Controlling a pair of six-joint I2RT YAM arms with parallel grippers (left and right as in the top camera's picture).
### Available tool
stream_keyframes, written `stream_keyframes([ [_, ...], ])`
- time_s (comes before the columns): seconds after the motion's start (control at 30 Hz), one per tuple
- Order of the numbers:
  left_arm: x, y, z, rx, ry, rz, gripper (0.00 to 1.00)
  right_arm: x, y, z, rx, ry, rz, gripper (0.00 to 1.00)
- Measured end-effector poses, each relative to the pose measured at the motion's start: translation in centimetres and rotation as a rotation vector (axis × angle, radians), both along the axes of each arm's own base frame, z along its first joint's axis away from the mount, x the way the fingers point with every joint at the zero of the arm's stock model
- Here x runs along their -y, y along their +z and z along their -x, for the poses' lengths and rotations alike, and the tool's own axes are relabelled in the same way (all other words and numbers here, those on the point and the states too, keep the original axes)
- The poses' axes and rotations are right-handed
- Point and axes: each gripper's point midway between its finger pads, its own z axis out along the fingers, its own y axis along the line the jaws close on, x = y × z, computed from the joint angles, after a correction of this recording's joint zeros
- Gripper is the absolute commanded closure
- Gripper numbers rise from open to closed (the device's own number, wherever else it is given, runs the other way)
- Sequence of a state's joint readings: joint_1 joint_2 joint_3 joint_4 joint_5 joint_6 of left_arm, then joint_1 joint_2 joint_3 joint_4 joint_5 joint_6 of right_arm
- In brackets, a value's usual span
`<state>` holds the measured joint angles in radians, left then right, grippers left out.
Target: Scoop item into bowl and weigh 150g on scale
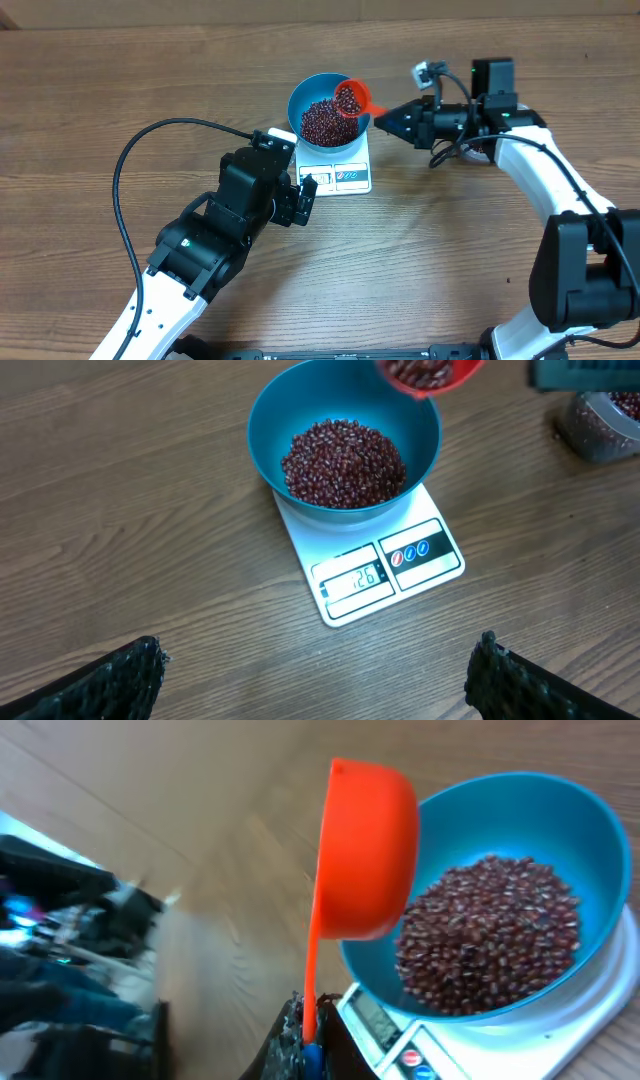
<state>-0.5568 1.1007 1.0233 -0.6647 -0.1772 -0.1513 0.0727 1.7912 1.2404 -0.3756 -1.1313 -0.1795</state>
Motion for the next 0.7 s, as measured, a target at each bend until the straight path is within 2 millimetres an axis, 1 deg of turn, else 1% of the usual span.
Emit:
stream_keyframes([
  [0.17, 0.0, 0.0, 0.0, 0.0, 0.0, 0.0, 0.01, -0.7, -1.7, -1.3, 0.045, -0.068, 0.131, 0.96],
  [0.3, 0.0, 0.0, 0.0, 0.0, 0.0, 0.0, 0.0, -0.4, -2.5, -2.6, 0.083, -0.129, 0.213, 0.96],
  [0.43, 0.0, 0.0, 0.0, 0.0, 0.0, 0.0, 0.01, 0.2, -2.9, -3.4, 0.121, -0.162, 0.261, 0.96],
  [0.7, 0.0, 0.0, 0.0, 0.0, 0.0, 0.0, 0.0, 0.5, -3.2, -3.7, 0.241, -0.126, 0.327, 0.96],
])
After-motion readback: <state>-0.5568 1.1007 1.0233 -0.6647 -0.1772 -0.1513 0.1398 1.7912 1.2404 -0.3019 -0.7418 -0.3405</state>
